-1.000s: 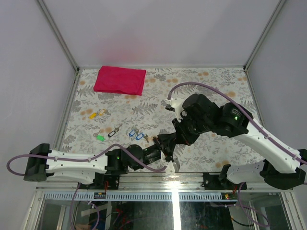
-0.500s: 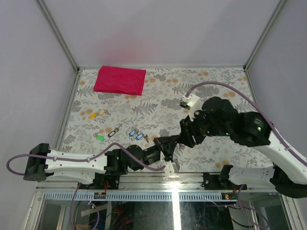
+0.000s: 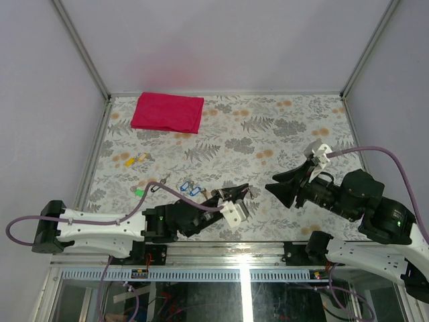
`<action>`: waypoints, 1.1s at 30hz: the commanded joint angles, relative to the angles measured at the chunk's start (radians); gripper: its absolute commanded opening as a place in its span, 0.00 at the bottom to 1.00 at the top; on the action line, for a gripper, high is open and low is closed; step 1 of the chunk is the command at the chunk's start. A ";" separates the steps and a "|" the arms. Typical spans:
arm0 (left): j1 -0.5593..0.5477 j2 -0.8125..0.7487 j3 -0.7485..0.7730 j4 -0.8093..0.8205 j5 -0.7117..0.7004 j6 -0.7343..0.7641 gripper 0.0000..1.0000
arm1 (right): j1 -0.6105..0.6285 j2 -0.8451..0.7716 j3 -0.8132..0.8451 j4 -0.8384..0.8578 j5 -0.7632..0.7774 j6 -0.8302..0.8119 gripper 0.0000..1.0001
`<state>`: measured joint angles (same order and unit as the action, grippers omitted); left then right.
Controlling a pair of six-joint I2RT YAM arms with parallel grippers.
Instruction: Put the keys on the keyring
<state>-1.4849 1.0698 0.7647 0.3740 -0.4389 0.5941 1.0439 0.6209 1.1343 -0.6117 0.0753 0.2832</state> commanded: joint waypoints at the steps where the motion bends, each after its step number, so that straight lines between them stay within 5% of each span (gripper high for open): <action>1: -0.004 -0.013 0.074 -0.048 -0.068 -0.153 0.00 | 0.000 -0.045 -0.038 0.189 0.040 -0.039 0.47; 33: -0.005 0.030 0.133 -0.122 -0.193 -0.215 0.00 | 0.000 0.067 -0.058 0.221 -0.083 0.041 0.34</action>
<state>-1.4849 1.1023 0.8692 0.2207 -0.6029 0.3862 1.0439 0.6804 1.0683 -0.4324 0.0284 0.2977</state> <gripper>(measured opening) 0.046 0.341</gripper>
